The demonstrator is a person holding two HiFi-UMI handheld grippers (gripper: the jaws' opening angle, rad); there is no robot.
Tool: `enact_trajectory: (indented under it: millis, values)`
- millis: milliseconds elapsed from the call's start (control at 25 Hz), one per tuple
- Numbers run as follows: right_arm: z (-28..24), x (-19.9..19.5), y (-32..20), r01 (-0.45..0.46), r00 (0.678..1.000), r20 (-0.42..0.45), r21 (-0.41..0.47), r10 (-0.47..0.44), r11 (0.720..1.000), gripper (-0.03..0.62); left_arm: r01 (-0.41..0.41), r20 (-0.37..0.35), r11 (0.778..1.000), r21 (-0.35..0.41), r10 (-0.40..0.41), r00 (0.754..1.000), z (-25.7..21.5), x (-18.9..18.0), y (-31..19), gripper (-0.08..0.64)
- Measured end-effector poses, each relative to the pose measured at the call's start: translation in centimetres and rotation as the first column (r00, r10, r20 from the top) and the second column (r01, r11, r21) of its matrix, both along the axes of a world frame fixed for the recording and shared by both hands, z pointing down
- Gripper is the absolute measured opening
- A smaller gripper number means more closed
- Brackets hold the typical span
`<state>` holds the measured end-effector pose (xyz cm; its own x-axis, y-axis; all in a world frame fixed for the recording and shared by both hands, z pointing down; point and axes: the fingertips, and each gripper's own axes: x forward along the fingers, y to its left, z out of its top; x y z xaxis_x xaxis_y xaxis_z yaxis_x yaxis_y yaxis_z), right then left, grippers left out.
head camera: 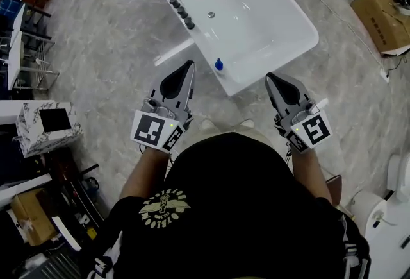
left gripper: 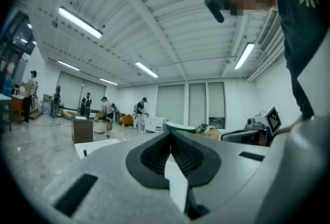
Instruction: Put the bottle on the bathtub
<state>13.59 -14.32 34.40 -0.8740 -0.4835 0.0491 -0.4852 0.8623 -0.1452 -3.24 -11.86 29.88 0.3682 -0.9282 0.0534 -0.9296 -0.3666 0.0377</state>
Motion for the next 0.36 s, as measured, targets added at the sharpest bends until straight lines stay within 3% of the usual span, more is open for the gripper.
enact_trajectory:
  millis: [360]
  values:
    - [1.1, -3.5, 1.9, 0.005, 0.999, -0.051, -0.024, -0.006, 1.000, 0.011, 0.034, -0.045, 0.999, 0.016, -0.034, 0.998, 0.2, -4.6, 1.8, 0.008]
